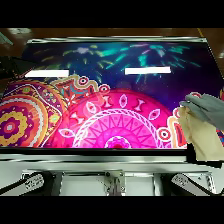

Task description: Fold the shirts.

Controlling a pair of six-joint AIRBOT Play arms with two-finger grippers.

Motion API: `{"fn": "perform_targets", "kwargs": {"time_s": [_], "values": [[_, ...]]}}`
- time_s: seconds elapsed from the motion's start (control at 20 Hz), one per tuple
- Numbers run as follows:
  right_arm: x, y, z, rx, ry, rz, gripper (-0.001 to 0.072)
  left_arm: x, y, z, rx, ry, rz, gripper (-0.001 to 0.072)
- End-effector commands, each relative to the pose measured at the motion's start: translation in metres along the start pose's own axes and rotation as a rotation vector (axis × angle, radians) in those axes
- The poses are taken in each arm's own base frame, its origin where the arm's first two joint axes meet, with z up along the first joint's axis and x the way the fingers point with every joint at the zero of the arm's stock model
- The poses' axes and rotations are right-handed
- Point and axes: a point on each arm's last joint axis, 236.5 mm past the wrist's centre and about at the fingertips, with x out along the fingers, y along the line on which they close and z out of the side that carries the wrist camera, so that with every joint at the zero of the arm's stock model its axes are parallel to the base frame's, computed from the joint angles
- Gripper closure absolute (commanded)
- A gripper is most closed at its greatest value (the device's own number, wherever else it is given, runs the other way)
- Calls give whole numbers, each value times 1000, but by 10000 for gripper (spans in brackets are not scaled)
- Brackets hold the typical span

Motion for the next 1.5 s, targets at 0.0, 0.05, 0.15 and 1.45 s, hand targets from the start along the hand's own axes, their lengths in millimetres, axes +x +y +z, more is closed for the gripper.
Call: {"fn": "perform_targets", "kwargs": {"time_s": [0.0,0.05,0.15,1.45], "values": [[-6,-64,-39,10,165,-259,650,0,1,2,1,-8,5,674],[-3,-68,-47,9,201,-272,650,0,1,2,1,-9,5,674],[8,-77,-62,9,270,-292,650,0,1,2,1,-8,5,674],[71,241,-76,-731,-66,128,33,86,127,-196,70,746,732,14]]}}
